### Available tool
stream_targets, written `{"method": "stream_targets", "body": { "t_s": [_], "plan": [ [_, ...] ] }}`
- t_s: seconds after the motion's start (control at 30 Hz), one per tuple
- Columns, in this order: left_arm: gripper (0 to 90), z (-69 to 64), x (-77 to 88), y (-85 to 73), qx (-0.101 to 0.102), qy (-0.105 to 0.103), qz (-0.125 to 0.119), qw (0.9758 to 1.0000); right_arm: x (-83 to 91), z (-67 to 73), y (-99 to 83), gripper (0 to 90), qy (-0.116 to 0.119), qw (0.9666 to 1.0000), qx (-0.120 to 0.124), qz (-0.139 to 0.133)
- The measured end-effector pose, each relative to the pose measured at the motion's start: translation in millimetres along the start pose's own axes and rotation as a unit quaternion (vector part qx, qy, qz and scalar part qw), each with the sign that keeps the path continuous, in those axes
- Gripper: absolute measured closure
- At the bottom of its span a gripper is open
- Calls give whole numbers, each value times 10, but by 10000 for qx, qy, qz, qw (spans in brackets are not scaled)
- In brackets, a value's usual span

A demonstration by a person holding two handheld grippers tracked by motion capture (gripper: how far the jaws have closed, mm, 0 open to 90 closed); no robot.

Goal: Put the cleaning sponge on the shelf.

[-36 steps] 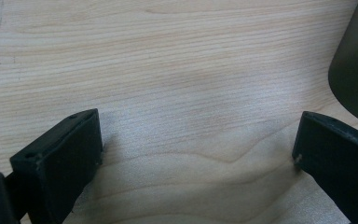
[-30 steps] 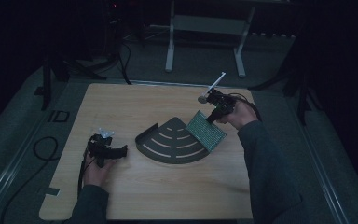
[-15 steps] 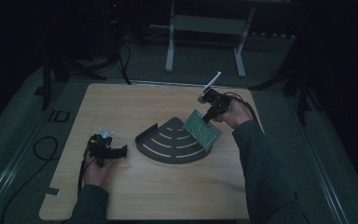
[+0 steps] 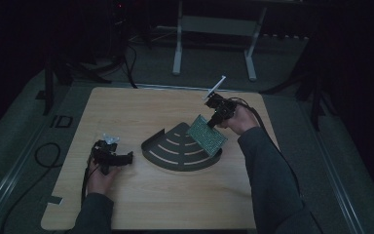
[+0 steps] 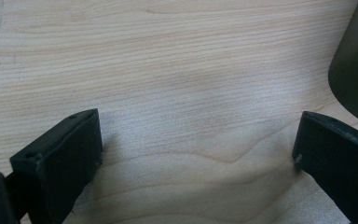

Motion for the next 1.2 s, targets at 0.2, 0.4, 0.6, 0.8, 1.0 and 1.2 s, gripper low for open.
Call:
{"method": "stream_targets", "body": {
  "t_s": [0.2, 0.4, 0.6, 0.8, 1.0, 1.2],
  "plan": [
    [17, 0, 0, 0, 2, 0, -3, 10000, -57, 37, 32, 900, 68, 9999, 15, -95],
    [17, 0, 0, 0, 0, 0, -1, 10000, -126, 92, 46, 900, 102, 9999, 26, -95],
    [17, 0, 0, 0, 1, 2, -2, 10000, -195, 116, 55, 900, 76, 9999, 38, -62],
    [17, 0, 0, 0, -1, 1, -3, 10000, -253, 139, 58, 900, 74, 10000, 37, -49],
    [17, 0, 0, 0, 0, 1, -3, 10000, -304, 157, 55, 900, 14, 10000, 29, 22],
    [17, 0, 0, 0, 0, 2, -3, 10000, -361, 177, 42, 900, 15, 10000, -3, 59]
  ]
}}
Point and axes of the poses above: each handheld gripper's, and its own axes: x roughly backward along the jaws, y roughly out of its top, z roughly to its left, the point moved 2 cm from there along -x, roughly forward along the jaws, and after that the axes turned 6 degrees about -z, right-handed, at the moved point
